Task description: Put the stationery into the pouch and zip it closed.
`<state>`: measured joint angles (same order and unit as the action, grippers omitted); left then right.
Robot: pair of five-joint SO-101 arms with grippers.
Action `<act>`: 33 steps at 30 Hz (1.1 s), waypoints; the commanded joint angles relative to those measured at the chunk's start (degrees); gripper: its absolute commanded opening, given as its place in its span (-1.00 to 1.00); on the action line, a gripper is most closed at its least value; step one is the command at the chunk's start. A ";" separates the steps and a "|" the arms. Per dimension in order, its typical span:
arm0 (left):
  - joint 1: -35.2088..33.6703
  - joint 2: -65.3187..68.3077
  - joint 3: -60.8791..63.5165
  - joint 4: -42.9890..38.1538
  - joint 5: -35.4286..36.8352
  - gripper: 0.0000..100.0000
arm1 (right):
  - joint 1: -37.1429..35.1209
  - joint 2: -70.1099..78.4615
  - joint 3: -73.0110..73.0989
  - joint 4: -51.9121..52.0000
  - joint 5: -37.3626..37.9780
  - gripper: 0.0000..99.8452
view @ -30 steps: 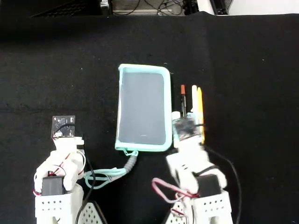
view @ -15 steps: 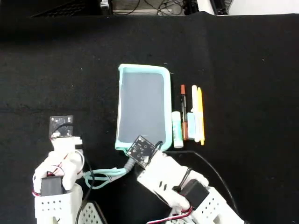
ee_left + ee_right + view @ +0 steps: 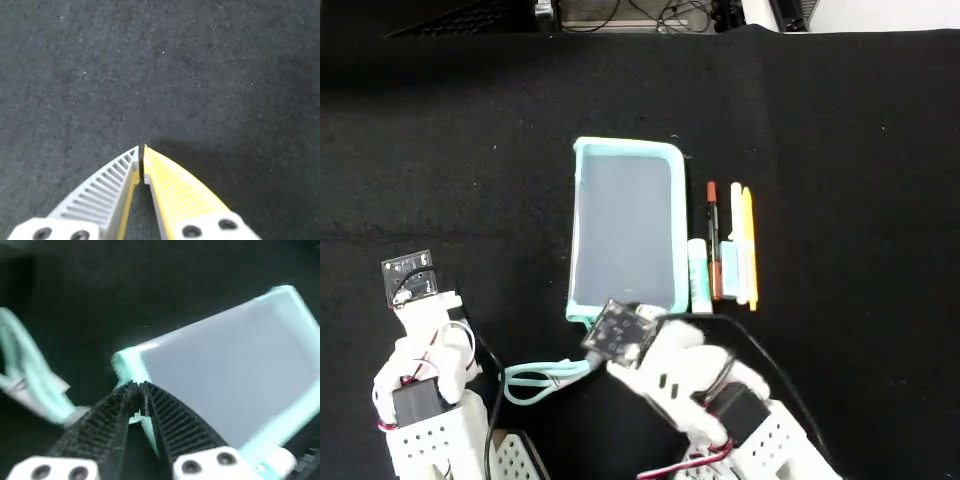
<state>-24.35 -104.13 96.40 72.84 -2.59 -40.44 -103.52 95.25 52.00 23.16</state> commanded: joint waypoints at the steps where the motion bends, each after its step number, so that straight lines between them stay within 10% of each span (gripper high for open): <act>1: -0.40 -0.09 0.92 -0.26 0.44 -0.94 | 6.42 -3.82 -10.42 -1.14 -0.35 -0.97; 16: -0.40 -0.09 0.92 -0.18 0.53 -0.94 | 14.86 10.51 -38.99 4.92 -1.49 -0.97; 25: -0.40 -0.09 0.92 -0.18 0.53 -0.94 | -1.23 39.52 -36.79 12.75 -9.14 -0.97; 33: -0.40 -0.09 0.92 -0.18 0.53 -0.94 | -6.95 54.46 -22.20 -9.67 -10.64 -0.94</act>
<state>-24.35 -104.13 96.40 72.84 -2.59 -46.24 -52.88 71.25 50.59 14.29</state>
